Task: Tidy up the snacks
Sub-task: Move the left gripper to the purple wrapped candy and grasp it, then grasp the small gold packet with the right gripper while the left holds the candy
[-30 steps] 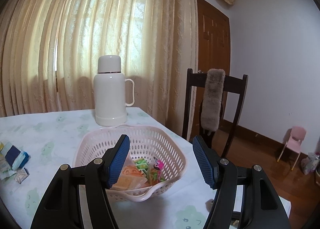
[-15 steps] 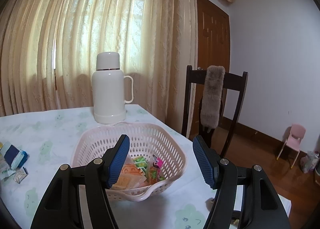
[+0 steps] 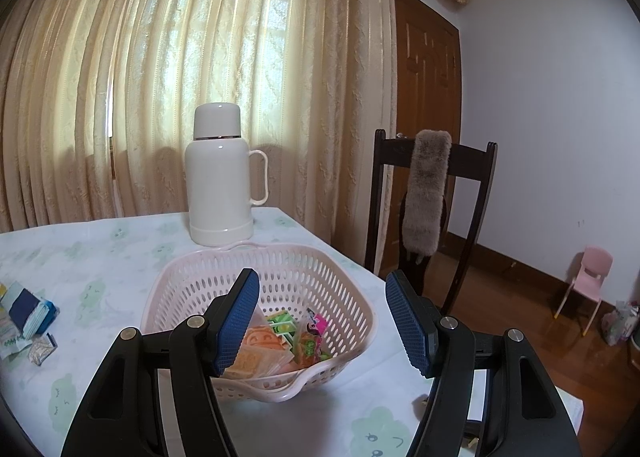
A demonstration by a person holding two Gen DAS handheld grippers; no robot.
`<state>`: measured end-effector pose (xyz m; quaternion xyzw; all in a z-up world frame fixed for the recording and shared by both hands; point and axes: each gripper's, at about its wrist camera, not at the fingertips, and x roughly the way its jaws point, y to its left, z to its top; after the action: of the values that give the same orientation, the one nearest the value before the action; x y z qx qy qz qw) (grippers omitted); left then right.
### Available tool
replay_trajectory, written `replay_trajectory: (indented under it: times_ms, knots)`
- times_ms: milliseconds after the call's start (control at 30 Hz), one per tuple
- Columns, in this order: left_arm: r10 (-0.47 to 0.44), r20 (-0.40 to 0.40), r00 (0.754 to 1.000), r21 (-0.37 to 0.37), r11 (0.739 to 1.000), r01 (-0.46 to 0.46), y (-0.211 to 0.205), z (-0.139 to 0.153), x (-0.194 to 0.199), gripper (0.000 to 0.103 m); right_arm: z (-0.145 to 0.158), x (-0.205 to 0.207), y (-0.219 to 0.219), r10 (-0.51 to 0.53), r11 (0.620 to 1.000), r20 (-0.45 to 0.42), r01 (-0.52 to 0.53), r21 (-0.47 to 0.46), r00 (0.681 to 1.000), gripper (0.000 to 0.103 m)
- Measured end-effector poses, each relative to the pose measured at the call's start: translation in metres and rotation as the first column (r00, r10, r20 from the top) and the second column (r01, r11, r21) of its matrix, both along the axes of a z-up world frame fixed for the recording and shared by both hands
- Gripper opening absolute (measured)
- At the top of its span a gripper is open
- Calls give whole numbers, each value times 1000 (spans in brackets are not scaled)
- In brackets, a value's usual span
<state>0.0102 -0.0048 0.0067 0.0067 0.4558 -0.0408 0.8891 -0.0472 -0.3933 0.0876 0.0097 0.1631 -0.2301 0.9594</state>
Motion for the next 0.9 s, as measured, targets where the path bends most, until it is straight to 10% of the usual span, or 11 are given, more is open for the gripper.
replay_trajectory:
  times_ms: [567,900]
  knots:
    - [4,86,996,-39,999,0,16,25,-18,40,-1,-5,23,-17,995,21,19,-102,1000,67]
    - [5,136,991,-85,996,7,20,40,-20,40,10,8,108,344,939,-52,-342,45,938,68]
